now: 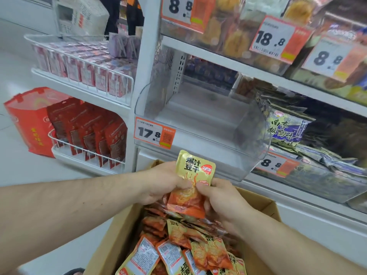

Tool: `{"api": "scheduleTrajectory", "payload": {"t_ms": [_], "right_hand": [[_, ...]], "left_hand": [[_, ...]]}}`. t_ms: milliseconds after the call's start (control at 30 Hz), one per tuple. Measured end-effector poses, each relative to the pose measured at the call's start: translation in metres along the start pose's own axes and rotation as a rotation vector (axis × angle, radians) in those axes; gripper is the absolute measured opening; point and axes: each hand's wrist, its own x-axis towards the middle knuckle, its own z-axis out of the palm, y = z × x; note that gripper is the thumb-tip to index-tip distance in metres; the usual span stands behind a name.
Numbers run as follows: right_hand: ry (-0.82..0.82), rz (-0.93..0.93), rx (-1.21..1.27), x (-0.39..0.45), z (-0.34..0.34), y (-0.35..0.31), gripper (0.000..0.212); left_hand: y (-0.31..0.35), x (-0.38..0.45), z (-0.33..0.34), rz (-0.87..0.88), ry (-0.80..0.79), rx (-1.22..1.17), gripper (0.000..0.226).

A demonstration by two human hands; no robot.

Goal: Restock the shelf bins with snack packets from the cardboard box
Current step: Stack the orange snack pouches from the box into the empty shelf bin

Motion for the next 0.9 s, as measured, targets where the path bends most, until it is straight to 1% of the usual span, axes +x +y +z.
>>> {"api": "scheduleTrajectory", "payload": {"t_ms": [133, 233, 267, 300, 333, 367, 433, 467, 500, 533, 567, 600, 633, 700, 733, 800, 833, 900], "right_hand": [[-0.024, -0.054, 0.008, 0.004, -0.005, -0.033, 0.008], [-0.047, -0.058, -0.001, 0.008, -0.010, -0.058, 0.004], [-0.055, -0.050, 0.020, 0.008, -0.011, -0.067, 0.004], [-0.065, -0.035, 0.053, 0.009, -0.013, -0.078, 0.009], [-0.074, -0.015, 0.090, 0.012, -0.015, -0.089, 0.015], [-0.074, 0.008, 0.130, 0.017, -0.018, -0.101, 0.020], [-0.043, 0.057, 0.204, 0.034, -0.026, -0.126, 0.024], [-0.019, 0.072, 0.224, 0.047, -0.030, -0.136, 0.025], [0.008, 0.082, 0.220, 0.062, -0.030, -0.146, 0.025], [0.038, 0.083, 0.196, 0.079, -0.029, -0.154, 0.026], [0.070, 0.081, 0.158, 0.096, -0.026, -0.161, 0.026], [0.099, 0.079, 0.104, 0.115, -0.021, -0.166, 0.025], [0.129, 0.073, 0.047, 0.130, -0.015, -0.171, 0.026], [0.182, 0.032, 0.003, 0.155, -0.001, -0.177, 0.026], [0.174, -0.002, 0.040, 0.166, 0.007, -0.180, 0.024], [0.102, -0.032, 0.168, 0.179, 0.026, -0.185, 0.014], [0.101, -0.058, 0.178, 0.185, 0.034, -0.186, 0.015], [0.125, -0.104, 0.184, 0.201, 0.047, -0.186, 0.025]], "left_hand": [[0.023, -0.003, -0.003, 0.081, 0.006, -0.041, 0.026], [0.045, -0.003, -0.006, 0.114, 0.033, -0.050, 0.020], [0.053, -0.003, -0.007, 0.133, 0.044, -0.022, 0.017], [0.062, -0.004, -0.010, 0.170, 0.074, 0.061, 0.017], [0.072, -0.004, -0.014, 0.215, 0.140, 0.196, 0.026], [0.081, -0.002, -0.021, 0.266, 0.271, 0.340, 0.035], [0.100, 0.002, -0.038, 0.455, 0.708, 0.552, 0.037], [0.109, 0.003, -0.047, 0.551, 0.893, 0.629, 0.041], [0.115, 0.006, -0.058, 0.597, 1.015, 0.697, 0.048], [0.120, 0.010, -0.067, 0.587, 1.081, 0.761, 0.055], [0.123, 0.016, -0.075, 0.547, 1.108, 0.805, 0.061], [0.122, 0.021, -0.079, 0.501, 1.113, 0.799, 0.066], [0.118, 0.026, -0.082, 0.468, 1.106, 0.736, 0.070], [0.101, 0.031, -0.082, 0.443, 1.098, 0.498, 0.076], [0.088, 0.034, -0.083, 0.425, 1.101, 0.370, 0.078], [0.066, 0.039, -0.083, 0.366, 1.074, 0.142, 0.079], [0.059, 0.040, -0.083, 0.345, 1.042, 0.019, 0.072], [0.055, 0.040, -0.080, 0.347, 0.971, -0.134, 0.033]]}}
